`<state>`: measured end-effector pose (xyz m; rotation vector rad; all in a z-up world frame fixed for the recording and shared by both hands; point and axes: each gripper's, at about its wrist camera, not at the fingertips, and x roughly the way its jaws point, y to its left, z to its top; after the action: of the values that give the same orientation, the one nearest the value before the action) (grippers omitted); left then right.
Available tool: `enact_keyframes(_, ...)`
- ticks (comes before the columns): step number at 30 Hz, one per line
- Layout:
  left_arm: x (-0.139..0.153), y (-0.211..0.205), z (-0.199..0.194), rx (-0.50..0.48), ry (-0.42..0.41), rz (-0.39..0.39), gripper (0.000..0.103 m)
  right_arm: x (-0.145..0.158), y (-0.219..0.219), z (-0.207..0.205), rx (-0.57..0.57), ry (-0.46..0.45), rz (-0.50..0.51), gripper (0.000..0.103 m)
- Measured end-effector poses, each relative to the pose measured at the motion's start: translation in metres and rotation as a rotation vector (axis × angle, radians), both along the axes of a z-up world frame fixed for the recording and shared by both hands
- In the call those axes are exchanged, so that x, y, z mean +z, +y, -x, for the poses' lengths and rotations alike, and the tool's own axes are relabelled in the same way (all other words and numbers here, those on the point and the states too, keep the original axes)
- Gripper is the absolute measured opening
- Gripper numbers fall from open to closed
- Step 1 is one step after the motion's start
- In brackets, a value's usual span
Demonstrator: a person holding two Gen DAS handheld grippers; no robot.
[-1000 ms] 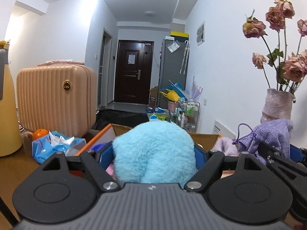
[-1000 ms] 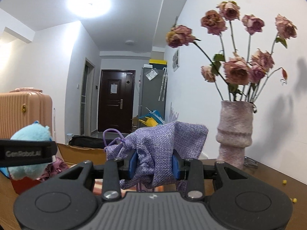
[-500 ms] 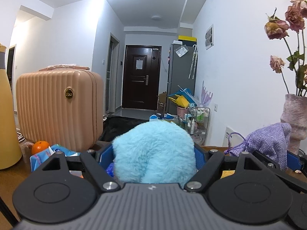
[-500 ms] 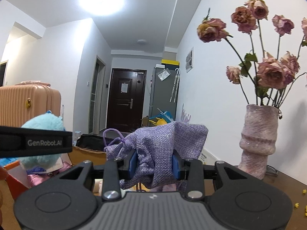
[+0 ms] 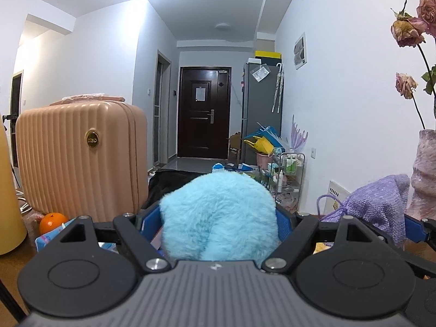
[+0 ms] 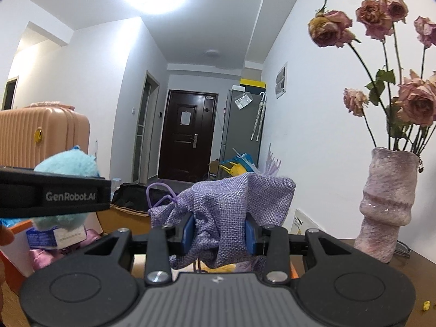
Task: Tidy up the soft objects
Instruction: 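Open the left gripper dropping the blue ball while the right gripper drops the pouch into the box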
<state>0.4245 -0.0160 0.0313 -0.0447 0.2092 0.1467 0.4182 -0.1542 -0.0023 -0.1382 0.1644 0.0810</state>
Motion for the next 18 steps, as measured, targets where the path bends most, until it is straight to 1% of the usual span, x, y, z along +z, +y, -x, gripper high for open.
enact_keyframes(3,-0.0017,-0.0006,-0.0042,-0.002,-0.001,-0.007,0.084,-0.0023,0.0010,-0.0054,0.008,0.019,0.012,0.039)
enact_keyframes(6,-0.0045,-0.0010,-0.0049,-0.006,0.005,-0.006,0.087,-0.0059,0.0018,-0.0081,0.010,0.050,0.022,0.045)
enact_keyframes(7,-0.0048,-0.0015,-0.0051,-0.007,0.009,-0.005,0.089,-0.0068,0.0018,-0.0089,0.012,0.059,0.024,0.048)
enact_keyframes(9,-0.0062,-0.0004,-0.0059,-0.004,0.015,-0.001,0.094,-0.0081,0.0018,-0.0096,0.014,0.074,0.023,0.050)
enact_keyframes(11,-0.0068,0.0005,-0.0059,-0.005,0.018,0.006,0.103,-0.0090,0.0015,-0.0093,0.012,0.079,0.022,0.057)
enact_keyframes(13,-0.0063,0.0019,-0.0037,-0.003,0.010,0.012,0.103,-0.0091,0.0013,-0.0083,0.002,0.072,0.021,0.077)
enact_keyframes(14,-0.0057,0.0024,-0.0023,-0.003,0.003,0.014,0.103,-0.0089,0.0006,-0.0071,-0.003,0.066,0.017,0.082)
enact_keyframes(15,-0.0053,0.0029,-0.0009,-0.001,-0.004,0.015,0.103,-0.0087,-0.0004,-0.0059,-0.007,0.060,0.009,0.092)
enact_keyframes(16,-0.0051,0.0031,-0.0001,0.000,-0.007,0.017,0.103,-0.0084,-0.0016,-0.0046,-0.009,0.054,0.000,0.099)
enact_keyframes(18,-0.0053,0.0047,0.0001,0.001,-0.006,0.025,0.103,-0.0080,-0.0038,-0.0032,-0.017,0.045,-0.012,0.103)
